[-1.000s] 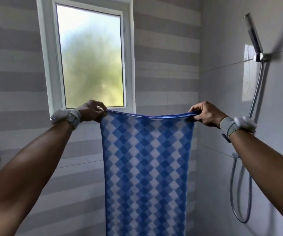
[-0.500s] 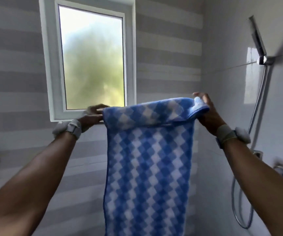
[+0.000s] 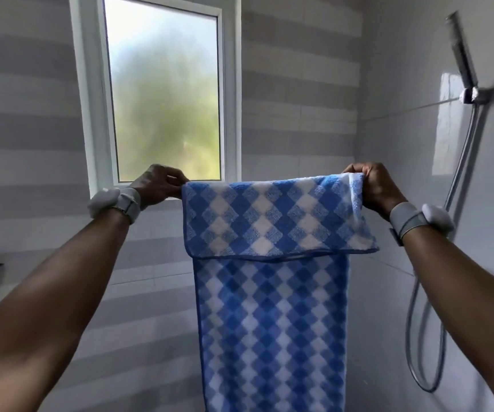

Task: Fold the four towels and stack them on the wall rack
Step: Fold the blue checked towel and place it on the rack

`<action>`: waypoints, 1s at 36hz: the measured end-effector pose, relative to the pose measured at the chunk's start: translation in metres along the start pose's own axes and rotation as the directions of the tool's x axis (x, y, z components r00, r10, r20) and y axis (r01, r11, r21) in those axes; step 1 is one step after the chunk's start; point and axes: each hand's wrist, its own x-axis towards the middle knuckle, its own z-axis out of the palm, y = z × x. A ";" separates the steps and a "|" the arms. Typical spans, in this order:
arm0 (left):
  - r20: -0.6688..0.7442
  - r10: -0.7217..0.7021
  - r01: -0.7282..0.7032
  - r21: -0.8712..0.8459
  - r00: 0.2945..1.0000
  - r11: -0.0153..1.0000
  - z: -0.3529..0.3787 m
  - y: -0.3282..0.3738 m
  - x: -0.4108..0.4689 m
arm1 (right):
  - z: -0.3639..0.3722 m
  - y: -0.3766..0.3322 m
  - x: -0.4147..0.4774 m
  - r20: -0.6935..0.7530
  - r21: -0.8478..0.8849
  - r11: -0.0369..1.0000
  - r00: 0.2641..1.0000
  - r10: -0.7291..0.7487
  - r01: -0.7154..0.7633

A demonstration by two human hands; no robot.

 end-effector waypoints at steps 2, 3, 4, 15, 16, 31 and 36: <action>0.018 -0.012 0.011 0.047 1.000 0.999 -0.001 -0.002 0.000 | -0.001 0.005 -0.003 0.011 -0.061 0.998 1.000 0.003 -0.002; 0.026 -0.015 0.012 0.082 1.000 0.997 -0.001 -0.004 0.000 | -0.002 0.004 -0.006 0.011 -0.084 0.996 1.000 0.009 -0.008; 0.030 -0.017 0.013 0.130 0.999 0.991 -0.002 -0.004 0.001 | -0.003 0.001 -0.008 0.009 -0.089 0.996 1.000 0.018 -0.017; -0.200 0.077 -0.118 -0.200 0.977 0.973 -0.002 0.026 -0.005 | -0.022 -0.038 -0.013 -0.033 0.183 0.972 0.989 -0.145 0.149; -0.041 0.022 -0.028 -0.148 0.999 0.989 0.002 0.023 -0.015 | -0.017 -0.033 -0.020 0.059 0.177 0.979 0.991 -0.118 0.106; 0.157 -0.127 0.066 0.347 0.979 0.936 -0.018 -0.011 -0.032 | 0.029 -0.012 -0.036 0.257 0.071 0.995 0.962 -0.089 0.074; 0.171 -0.155 0.101 0.284 0.973 0.953 -0.017 -0.013 -0.037 | 0.038 -0.007 -0.033 0.206 0.125 0.990 0.975 -0.090 0.065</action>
